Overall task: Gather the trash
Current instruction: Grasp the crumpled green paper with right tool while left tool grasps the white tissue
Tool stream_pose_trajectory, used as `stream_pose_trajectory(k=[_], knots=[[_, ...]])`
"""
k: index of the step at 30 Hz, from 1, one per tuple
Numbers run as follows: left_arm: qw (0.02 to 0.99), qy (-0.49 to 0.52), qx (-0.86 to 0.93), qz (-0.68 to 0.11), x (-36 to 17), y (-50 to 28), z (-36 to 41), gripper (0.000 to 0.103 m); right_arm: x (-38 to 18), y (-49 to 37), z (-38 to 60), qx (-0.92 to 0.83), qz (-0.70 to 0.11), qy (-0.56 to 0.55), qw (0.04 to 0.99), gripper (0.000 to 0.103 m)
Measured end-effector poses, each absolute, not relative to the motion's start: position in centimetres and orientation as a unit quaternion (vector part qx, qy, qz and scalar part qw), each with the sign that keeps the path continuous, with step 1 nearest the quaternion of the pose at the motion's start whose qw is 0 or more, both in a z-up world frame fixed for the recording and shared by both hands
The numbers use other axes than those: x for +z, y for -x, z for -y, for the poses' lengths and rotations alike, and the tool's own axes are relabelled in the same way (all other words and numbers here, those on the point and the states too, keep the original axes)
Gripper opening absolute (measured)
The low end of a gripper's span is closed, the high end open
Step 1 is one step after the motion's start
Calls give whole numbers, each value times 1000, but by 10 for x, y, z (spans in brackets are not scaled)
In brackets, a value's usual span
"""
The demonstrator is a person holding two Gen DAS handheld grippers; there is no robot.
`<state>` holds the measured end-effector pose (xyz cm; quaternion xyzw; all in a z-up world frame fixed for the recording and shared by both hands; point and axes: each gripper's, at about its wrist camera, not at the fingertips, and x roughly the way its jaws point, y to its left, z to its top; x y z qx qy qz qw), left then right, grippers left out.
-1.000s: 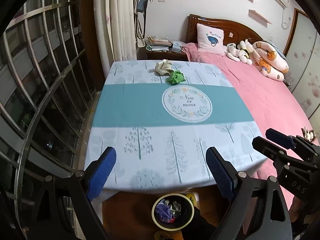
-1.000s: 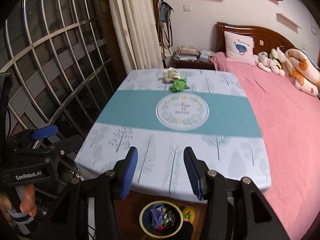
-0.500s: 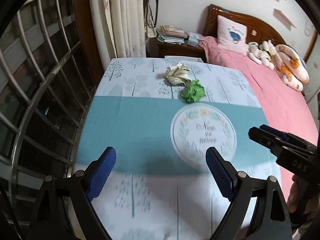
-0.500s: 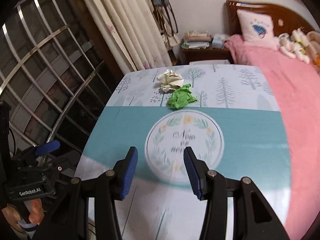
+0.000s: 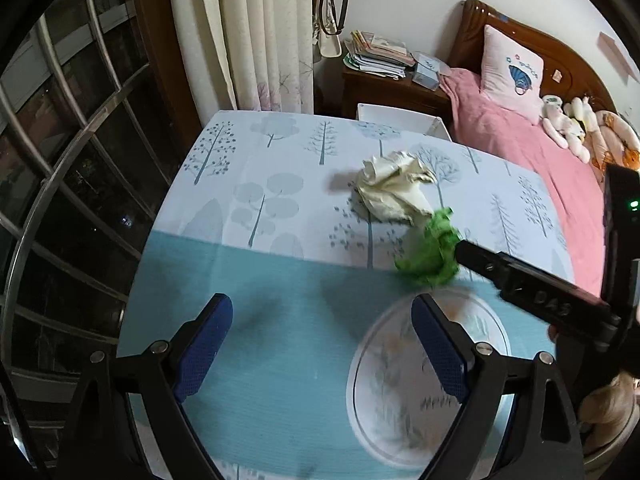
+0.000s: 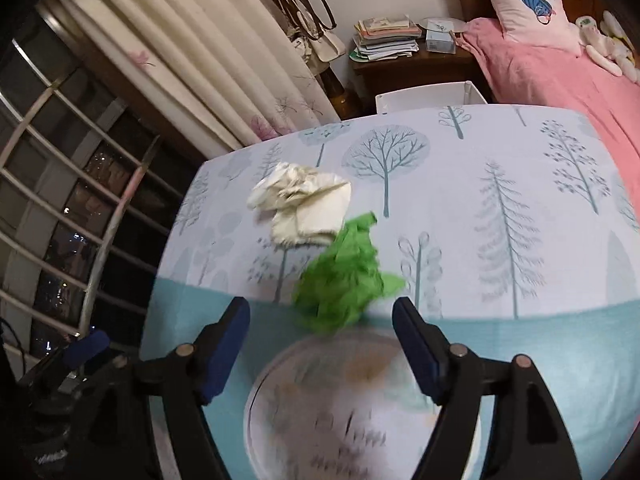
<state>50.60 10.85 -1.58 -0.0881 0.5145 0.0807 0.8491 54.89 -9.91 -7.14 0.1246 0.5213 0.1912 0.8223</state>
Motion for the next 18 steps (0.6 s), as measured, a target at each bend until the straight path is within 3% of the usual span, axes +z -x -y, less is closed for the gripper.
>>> stream_pose_trajectory(k=[9, 11, 18], knots=[[842, 86, 81, -526, -33, -542, -109, 90, -108, -571, 81, 176, -544, -69, 818, 72], [841, 84, 75, -530, -36, -549, -106, 90, -108, -571, 85, 191, -535, -77, 819, 54], [832, 106, 40, -543, -45, -577, -94, 90, -101, -572, 103, 206, -532, -87, 817, 49]])
